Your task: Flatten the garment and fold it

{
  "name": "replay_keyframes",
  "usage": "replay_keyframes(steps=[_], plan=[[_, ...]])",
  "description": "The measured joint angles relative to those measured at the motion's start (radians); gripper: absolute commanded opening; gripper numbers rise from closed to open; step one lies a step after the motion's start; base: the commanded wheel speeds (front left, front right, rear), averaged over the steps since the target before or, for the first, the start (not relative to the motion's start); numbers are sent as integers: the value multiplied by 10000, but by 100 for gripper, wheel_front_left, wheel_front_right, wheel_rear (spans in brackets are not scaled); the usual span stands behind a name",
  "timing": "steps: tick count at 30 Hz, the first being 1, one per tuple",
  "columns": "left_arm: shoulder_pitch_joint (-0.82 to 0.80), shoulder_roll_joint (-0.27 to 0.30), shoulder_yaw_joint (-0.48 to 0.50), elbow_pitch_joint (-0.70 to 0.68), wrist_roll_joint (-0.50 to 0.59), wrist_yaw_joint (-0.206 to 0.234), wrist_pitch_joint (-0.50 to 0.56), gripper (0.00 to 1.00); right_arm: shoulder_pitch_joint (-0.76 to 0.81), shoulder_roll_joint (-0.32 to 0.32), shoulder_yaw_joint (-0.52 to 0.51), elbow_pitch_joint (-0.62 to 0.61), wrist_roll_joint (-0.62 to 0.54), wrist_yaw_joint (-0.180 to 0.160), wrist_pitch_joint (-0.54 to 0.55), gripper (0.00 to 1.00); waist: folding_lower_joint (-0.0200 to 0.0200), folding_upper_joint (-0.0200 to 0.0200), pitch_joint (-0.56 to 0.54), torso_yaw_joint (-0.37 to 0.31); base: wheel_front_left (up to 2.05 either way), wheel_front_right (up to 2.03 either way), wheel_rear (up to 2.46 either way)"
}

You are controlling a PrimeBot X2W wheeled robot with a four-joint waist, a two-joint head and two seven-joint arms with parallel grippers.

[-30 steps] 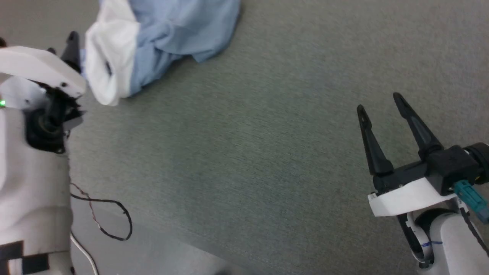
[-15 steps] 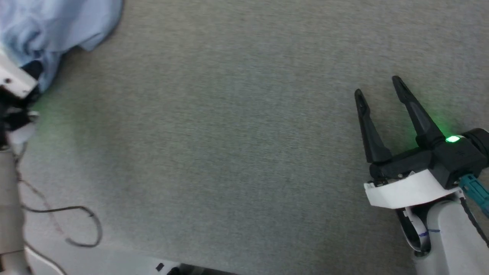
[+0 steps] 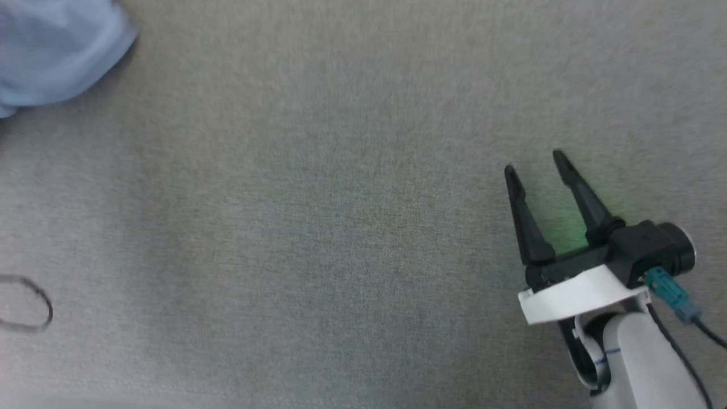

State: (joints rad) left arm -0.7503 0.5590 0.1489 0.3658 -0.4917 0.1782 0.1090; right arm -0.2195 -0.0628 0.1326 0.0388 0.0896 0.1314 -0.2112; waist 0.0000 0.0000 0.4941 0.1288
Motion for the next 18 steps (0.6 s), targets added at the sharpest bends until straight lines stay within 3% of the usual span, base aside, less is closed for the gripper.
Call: replay_keyframes(steps=[4, 8, 18], plan=[[-580, 127, -397, -322, 483, -418, -1292, 0, 368, 65, -98, 337, 0, 0, -82, 100, -1, 0, -916, -60, 0, 0, 0], [-1244, -23, -1047, -754, 731, -763, -1781, 0, 667, 96, -213, 533, 102, 0, -134, 100, -2, 0, -1819, -187, 0, 0, 0], [-2099, -1927, -2784, -1651, 658, -1081, -1540, 0, 1029, 98, -38, 631, 437, 0, -125, 100, -4, 0, -3544, -1013, 0, 0, 0]])
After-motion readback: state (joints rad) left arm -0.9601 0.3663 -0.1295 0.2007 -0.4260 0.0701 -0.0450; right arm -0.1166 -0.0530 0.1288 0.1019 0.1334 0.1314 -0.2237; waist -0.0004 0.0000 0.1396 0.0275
